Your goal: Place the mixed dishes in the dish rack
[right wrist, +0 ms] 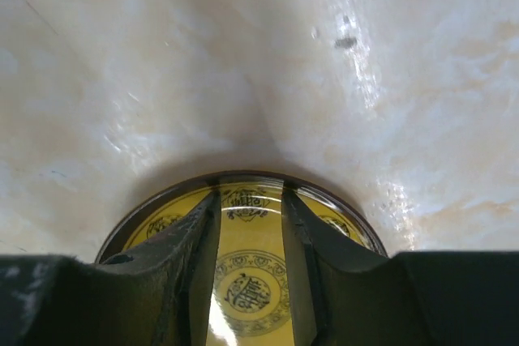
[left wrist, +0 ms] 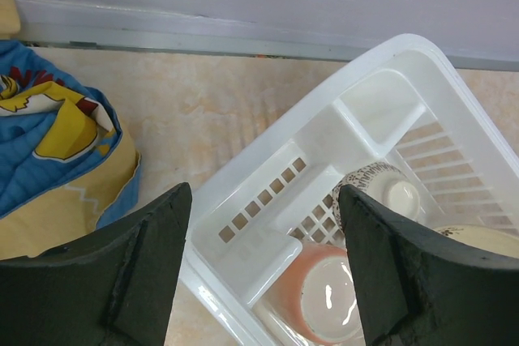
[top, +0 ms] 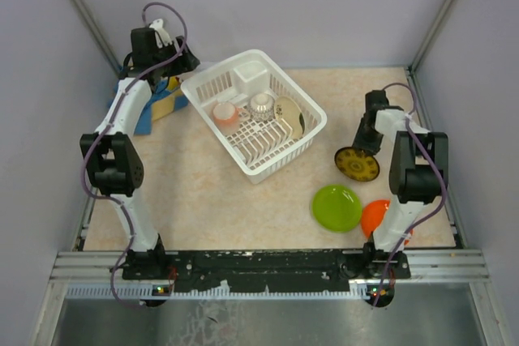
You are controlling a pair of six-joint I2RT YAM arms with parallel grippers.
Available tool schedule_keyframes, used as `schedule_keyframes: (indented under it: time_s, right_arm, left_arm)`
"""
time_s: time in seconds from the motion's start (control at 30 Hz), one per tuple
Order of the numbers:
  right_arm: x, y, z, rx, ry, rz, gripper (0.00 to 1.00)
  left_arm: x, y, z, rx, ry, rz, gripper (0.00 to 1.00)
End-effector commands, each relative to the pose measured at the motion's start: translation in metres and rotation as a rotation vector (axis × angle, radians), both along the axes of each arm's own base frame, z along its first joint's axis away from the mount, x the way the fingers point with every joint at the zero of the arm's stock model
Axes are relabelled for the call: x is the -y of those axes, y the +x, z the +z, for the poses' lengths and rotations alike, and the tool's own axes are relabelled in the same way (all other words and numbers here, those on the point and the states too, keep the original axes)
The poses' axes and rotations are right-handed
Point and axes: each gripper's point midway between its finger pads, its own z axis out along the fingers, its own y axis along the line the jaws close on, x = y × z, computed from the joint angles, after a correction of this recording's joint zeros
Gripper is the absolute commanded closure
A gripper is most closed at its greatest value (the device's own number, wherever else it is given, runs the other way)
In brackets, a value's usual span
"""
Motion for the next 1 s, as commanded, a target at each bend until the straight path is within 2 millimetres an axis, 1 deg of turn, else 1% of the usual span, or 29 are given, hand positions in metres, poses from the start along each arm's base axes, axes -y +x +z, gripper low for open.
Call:
schedule_keyframes:
  time_s: [0.0, 0.23, 0.3, 0.4, 0.57, 0.67, 0.83, 0.97]
  right_arm:
    - [-0.001, 0.037, -0.007, 0.055, -0.007, -0.018, 0.64]
    - [0.002, 0.080, 0.003, 0.098, -0.020, -0.020, 0.65]
    - [0.003, 0.088, 0.007, 0.109, -0.027, -0.018, 0.65]
    - [0.003, 0.095, 0.012, 0.123, -0.026, -0.012, 0.65]
    - [-0.002, 0.091, 0.018, 0.148, -0.006, 0.005, 0.66]
    - [-0.008, 0.084, 0.019, 0.145, 0.006, 0.016, 0.65]
    - [-0.013, 0.078, 0.031, 0.168, 0.010, 0.026, 0.64]
    - [-0.013, 0.076, 0.044, 0.187, 0.009, 0.031, 0.64]
  left_arm:
    - [-0.012, -0.004, 0.022, 0.044, 0.028, 0.019, 0.21]
    - [-0.015, -0.001, 0.025, 0.052, 0.036, 0.027, 0.20]
    - [-0.016, 0.000, 0.027, 0.057, 0.038, 0.026, 0.20]
    - [-0.017, 0.002, 0.025, 0.054, 0.038, 0.029, 0.20]
    - [-0.016, 0.002, 0.024, 0.053, 0.035, 0.029, 0.20]
    - [-0.015, 0.004, 0.023, 0.053, 0.027, 0.029, 0.20]
    - [-0.013, 0.005, 0.024, 0.057, 0.015, 0.028, 0.20]
    - [-0.013, 0.006, 0.025, 0.062, 0.006, 0.027, 0.20]
